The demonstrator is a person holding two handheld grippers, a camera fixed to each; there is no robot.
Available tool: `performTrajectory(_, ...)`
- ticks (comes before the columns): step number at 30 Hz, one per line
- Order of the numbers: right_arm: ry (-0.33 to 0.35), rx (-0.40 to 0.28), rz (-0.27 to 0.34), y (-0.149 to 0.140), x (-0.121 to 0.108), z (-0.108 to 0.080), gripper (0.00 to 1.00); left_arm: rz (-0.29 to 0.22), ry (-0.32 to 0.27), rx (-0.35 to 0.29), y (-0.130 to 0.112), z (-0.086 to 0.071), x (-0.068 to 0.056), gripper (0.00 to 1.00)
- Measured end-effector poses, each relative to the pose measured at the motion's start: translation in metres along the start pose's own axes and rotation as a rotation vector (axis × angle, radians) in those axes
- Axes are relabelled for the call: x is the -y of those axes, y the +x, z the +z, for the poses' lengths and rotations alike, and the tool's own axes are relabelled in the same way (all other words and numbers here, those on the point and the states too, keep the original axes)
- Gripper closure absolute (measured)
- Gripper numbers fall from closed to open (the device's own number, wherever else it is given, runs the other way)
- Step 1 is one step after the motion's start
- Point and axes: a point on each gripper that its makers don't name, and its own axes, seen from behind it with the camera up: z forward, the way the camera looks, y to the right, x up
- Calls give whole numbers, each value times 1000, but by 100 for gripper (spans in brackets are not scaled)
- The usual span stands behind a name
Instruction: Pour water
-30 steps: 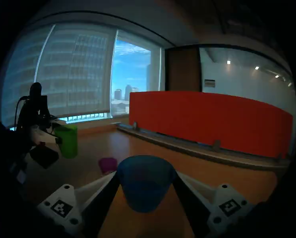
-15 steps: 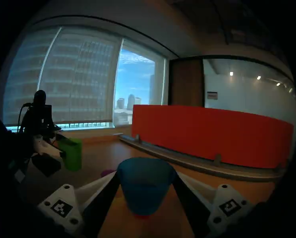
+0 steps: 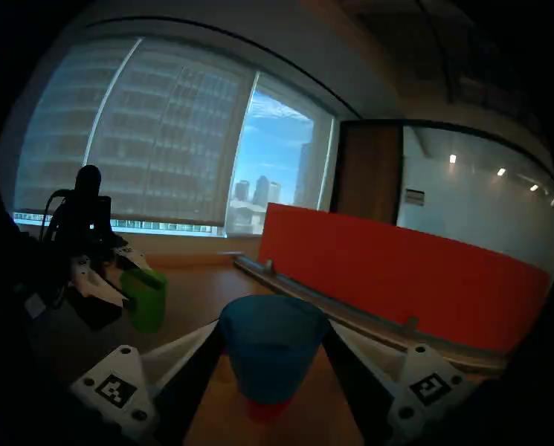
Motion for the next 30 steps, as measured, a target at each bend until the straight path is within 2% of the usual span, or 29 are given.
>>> performTrajectory(14, 54, 11, -183, 34, 13, 17, 8, 5, -23, 4, -2, 9, -9, 14)
performTrajectory(30, 68, -1, -365, 66, 22, 29, 8, 7, -36, 3, -1, 16, -14, 14)
